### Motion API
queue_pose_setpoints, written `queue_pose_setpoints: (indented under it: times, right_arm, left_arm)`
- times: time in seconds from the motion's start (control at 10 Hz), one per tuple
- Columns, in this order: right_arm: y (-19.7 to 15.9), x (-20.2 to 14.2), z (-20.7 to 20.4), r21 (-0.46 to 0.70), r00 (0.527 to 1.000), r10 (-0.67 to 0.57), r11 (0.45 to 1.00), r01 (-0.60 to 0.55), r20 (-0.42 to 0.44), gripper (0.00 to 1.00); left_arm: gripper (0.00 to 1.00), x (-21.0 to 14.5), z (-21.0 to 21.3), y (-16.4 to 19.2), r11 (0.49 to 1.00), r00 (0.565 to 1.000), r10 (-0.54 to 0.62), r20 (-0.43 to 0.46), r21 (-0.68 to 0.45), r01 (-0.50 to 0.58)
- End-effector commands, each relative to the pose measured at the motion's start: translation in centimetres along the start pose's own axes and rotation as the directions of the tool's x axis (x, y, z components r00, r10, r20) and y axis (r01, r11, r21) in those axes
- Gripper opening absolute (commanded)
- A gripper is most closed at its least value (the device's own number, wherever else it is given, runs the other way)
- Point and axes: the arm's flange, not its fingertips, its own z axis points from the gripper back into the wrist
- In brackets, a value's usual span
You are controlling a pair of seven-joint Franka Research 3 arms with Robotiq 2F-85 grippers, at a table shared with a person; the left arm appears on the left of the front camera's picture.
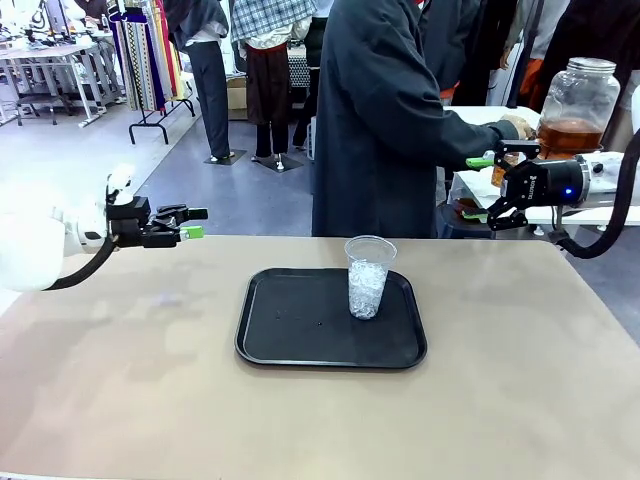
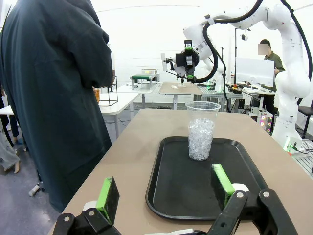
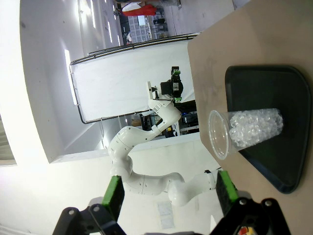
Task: Pour the drink into the iced cup.
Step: Pick up the iced cup indicated by the human and present it to them.
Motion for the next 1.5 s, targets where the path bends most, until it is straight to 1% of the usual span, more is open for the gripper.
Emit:
queue_pose_setpoints:
  times: [0.0, 1.4]
  right_arm:
    - [0.12, -0.02, -0.02, 0.001, 1.000, 0.001, 1.000, -0.001, -0.001, 1.00]
    - [0.12, -0.02, -0.02, 0.001, 1.000, 0.001, 1.000, -0.001, -0.001, 1.00]
  left_arm:
    - [1.00, 0.51, -0.03, -0.15, 1.000, 1.000, -0.001, 0.005, -0.002, 0.001]
    - [1.00, 0.51, -0.03, -0.15, 1.000, 1.000, -0.001, 0.005, -0.002, 0.001]
